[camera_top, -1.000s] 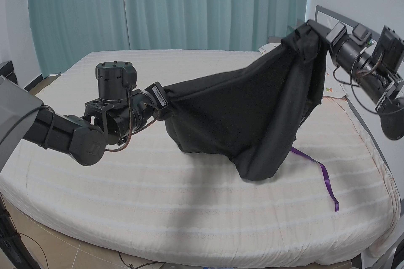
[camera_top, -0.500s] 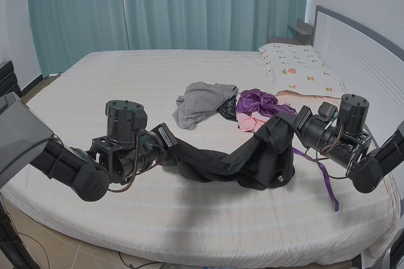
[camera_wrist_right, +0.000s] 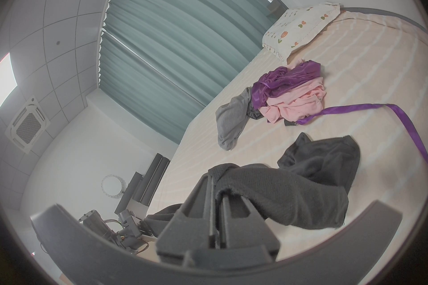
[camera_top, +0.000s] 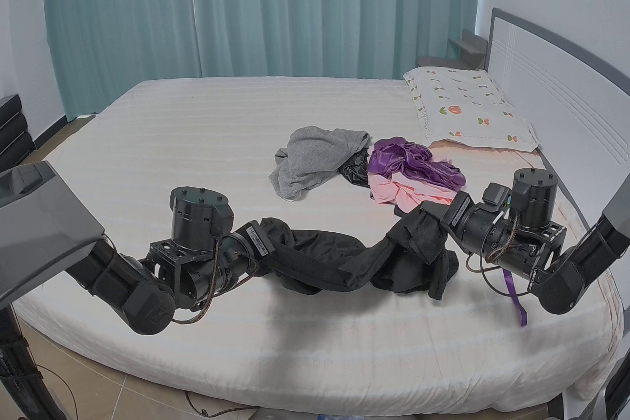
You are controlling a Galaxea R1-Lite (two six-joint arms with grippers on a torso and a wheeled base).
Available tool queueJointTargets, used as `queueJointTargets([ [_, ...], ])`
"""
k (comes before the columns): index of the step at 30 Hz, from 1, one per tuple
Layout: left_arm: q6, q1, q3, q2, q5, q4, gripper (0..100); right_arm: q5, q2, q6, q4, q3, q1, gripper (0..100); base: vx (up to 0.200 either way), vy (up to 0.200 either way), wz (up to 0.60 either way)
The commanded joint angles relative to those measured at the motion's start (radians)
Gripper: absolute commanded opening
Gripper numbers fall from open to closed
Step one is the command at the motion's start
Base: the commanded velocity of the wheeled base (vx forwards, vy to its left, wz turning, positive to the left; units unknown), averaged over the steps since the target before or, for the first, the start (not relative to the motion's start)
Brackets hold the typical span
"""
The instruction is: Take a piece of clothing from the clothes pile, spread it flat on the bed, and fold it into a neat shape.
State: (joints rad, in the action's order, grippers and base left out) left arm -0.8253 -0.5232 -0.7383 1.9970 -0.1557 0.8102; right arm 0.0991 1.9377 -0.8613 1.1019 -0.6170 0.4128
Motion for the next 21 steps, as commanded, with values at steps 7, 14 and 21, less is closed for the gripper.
queueJointTargets([
  [7,0.002,0.000,0.000,0.002,-0.005,0.001,0,-0.001,0.020,0.001,0.012,0.002,0.003,0,0.000,0.000,0.00],
  [14,-0.003,0.003,0.004,-0.003,-0.007,0.001,0,-0.012,0.018,0.002,0.027,0.003,0.008,0,0.000,0.029,0.00],
  [21,-0.001,0.009,0.004,-0.012,-0.010,0.000,0,-0.058,0.014,0.005,0.029,0.003,0.031,0,0.000,0.200,0.00],
])
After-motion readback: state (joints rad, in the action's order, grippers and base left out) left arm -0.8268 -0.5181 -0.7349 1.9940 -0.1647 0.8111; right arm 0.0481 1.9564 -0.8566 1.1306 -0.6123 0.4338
